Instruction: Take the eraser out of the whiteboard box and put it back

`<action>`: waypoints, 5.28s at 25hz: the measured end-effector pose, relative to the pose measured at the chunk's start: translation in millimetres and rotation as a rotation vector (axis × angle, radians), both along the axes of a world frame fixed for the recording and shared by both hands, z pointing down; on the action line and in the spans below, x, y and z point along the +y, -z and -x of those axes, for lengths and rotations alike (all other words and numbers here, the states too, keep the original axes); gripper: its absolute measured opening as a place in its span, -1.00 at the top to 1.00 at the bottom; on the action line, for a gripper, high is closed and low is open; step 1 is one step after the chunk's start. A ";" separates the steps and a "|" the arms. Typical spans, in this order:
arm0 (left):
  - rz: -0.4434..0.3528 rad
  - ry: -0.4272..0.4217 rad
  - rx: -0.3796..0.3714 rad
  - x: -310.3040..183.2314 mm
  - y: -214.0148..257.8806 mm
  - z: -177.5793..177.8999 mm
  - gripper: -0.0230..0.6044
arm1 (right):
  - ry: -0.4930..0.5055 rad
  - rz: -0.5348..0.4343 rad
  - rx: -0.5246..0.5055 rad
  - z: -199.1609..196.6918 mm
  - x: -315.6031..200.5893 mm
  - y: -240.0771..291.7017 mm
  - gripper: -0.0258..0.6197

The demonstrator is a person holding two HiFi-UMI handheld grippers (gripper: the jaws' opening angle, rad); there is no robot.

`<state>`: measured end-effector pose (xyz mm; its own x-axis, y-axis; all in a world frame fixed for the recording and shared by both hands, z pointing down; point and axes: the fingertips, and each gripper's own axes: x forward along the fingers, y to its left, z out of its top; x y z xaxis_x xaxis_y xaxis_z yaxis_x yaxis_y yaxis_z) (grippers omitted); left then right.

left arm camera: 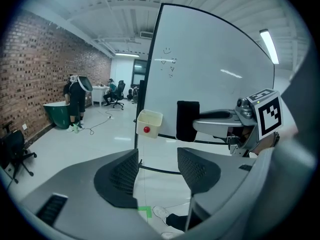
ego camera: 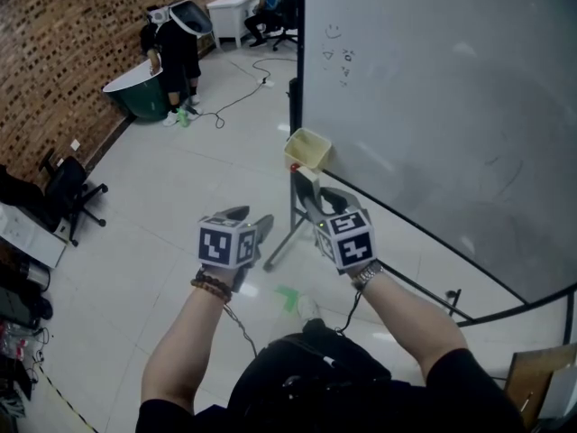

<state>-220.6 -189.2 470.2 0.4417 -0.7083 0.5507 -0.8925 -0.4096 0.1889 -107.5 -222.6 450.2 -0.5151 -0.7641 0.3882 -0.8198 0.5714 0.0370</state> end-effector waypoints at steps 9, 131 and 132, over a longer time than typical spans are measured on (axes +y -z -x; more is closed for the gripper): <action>0.033 0.020 -0.018 -31.3 -23.2 6.4 0.16 | -0.004 0.003 0.003 0.7 -46.4 -4.1 0.41; 0.000 -0.034 -0.045 48.0 -17.3 -76.9 0.93 | 0.034 -0.024 0.038 -47.7 58.6 17.7 0.66; -0.002 -0.025 -0.046 47.2 -16.1 -78.7 0.93 | 0.044 -0.024 0.036 -48.6 58.9 17.8 0.66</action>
<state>-141.9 -142.0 486.3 0.4332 -0.6987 0.5693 -0.8898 -0.4323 0.1465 -58.9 -163.7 432.4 -0.5347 -0.7502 0.3890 -0.7915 0.6058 0.0803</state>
